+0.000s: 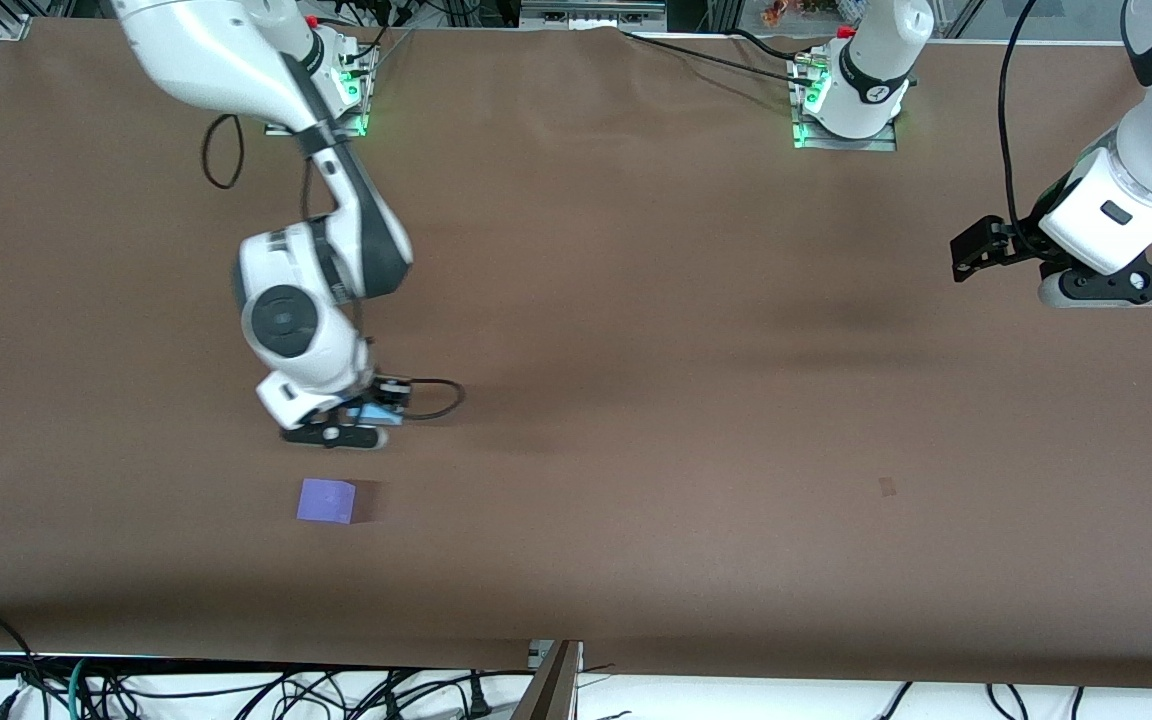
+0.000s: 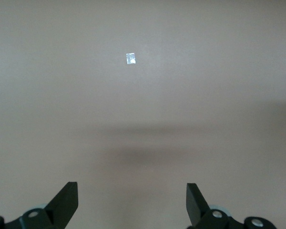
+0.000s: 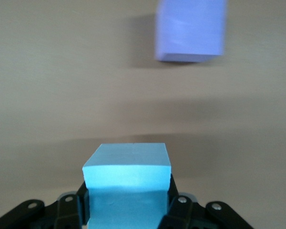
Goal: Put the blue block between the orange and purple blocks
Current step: 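Carry the blue cube with the right gripper toward the orange cube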
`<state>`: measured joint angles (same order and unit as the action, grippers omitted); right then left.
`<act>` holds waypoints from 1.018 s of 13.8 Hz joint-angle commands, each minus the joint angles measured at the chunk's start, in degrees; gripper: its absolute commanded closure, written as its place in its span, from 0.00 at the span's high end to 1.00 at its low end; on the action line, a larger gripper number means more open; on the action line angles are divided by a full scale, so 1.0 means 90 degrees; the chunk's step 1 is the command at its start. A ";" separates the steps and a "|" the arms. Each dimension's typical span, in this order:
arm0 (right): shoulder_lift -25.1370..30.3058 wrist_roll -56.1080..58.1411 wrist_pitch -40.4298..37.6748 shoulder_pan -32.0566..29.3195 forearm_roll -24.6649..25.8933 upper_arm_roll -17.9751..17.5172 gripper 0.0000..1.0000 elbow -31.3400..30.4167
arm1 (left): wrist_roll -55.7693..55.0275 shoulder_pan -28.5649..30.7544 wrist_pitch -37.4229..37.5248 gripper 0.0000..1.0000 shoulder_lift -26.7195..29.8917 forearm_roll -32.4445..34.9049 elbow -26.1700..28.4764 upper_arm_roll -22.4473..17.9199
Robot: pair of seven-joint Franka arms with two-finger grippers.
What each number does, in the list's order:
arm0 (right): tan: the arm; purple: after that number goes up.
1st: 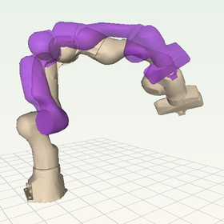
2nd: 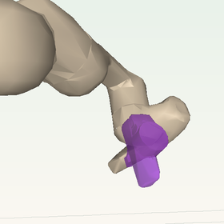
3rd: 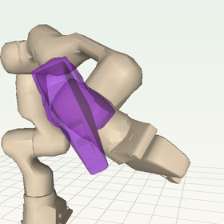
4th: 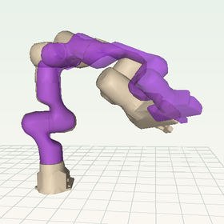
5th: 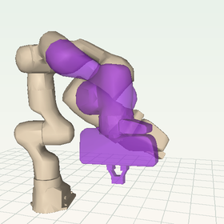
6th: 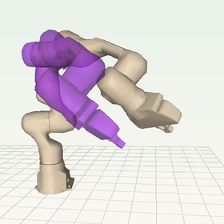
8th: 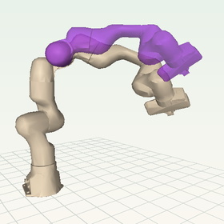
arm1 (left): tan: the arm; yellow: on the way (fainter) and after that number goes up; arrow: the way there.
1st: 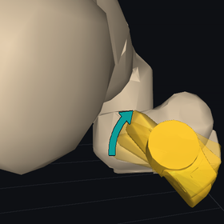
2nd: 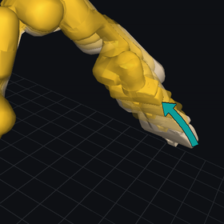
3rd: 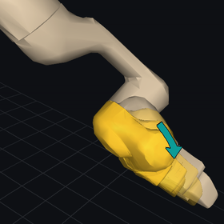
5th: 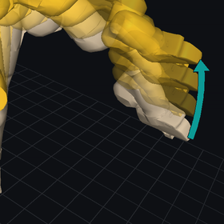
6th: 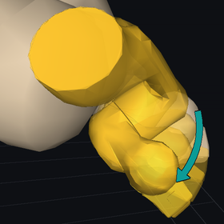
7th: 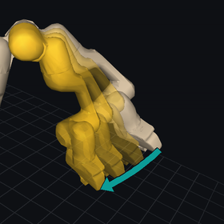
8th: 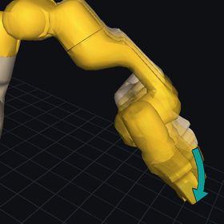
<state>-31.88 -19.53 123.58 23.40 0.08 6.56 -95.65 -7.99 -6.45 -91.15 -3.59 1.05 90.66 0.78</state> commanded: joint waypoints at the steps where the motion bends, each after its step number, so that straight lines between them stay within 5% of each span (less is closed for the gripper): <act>1: 0.0504 0.0499 0.0087 -0.0275 -0.0009 -0.0094 0.15 -0.0971 | 0.0068 -0.0123 0.0187 1.00 -0.0060 -0.0059 -0.0317 -0.0106; 6: 0.0886 0.1282 0.0798 -0.0598 -0.0019 -0.0055 0.16 -0.2115 | 0.0078 -0.0064 0.0372 1.00 -0.0070 -0.0039 -0.0727 -0.0145; 14: 0.0817 0.1106 0.1601 -0.0588 -0.0175 -0.0074 0.18 -0.2585 | 0.0088 -0.0045 0.0314 1.00 -0.0157 -0.0048 -0.0757 -0.0106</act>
<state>-26.41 -9.18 136.66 18.45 -0.46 6.49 -116.55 -7.95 -6.61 -89.36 -3.73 1.05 85.50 -0.24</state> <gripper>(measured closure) 0.405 0.000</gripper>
